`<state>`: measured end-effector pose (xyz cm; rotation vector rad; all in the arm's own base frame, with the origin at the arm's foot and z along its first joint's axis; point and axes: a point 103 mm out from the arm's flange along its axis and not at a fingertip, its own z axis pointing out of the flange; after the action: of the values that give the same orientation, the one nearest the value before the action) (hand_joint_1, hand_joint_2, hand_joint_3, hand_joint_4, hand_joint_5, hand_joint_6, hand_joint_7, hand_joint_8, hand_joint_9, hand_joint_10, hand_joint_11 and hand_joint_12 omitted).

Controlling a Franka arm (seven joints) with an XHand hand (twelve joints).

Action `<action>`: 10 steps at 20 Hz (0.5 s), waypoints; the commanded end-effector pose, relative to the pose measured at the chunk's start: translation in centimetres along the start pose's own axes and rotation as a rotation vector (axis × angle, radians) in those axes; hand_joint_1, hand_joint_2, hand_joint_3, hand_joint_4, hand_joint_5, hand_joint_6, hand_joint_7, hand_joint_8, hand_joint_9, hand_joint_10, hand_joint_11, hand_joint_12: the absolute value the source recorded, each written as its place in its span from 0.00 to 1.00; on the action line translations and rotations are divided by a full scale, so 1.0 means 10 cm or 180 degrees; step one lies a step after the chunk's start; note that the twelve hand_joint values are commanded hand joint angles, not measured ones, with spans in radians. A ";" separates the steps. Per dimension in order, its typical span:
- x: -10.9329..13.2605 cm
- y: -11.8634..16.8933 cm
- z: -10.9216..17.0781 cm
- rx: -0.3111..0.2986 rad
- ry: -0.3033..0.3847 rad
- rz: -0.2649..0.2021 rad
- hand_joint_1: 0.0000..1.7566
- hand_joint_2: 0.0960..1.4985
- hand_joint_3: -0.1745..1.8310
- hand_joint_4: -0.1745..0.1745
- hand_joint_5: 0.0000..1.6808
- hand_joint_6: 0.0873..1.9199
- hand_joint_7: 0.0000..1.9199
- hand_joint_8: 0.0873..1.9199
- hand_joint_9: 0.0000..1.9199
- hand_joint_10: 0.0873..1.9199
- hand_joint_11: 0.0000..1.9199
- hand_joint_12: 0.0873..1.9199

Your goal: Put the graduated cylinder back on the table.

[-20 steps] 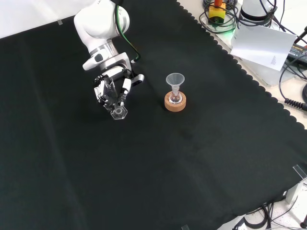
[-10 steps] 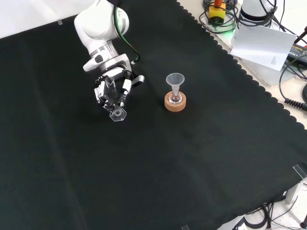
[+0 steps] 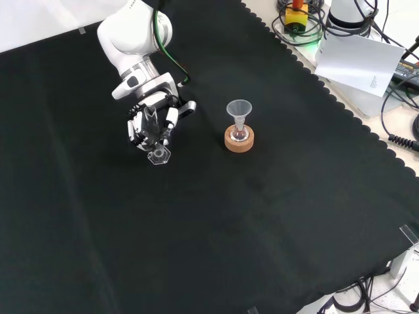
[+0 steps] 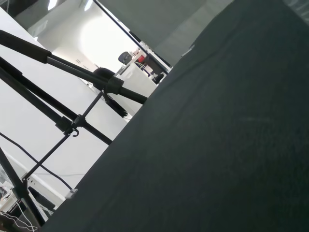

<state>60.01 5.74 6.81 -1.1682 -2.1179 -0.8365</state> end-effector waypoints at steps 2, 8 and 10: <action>-0.05 -0.05 -0.04 0.0055 0.0064 0.0078 0.59 0.76 0.08 0.60 0.53 0.58 0.43 0.28 0.64 0.00 0.46 0.54; -0.05 -0.06 -0.09 0.0021 0.0160 0.0111 0.55 0.74 0.07 0.33 0.49 0.38 0.41 0.28 0.62 0.00 0.42 0.56; -0.03 -0.04 -0.12 0.0005 0.0160 0.0112 0.54 0.73 0.06 0.33 0.48 0.36 0.41 0.28 0.61 0.00 0.41 0.57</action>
<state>59.85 4.56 6.78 -1.1665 -2.0630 -0.8263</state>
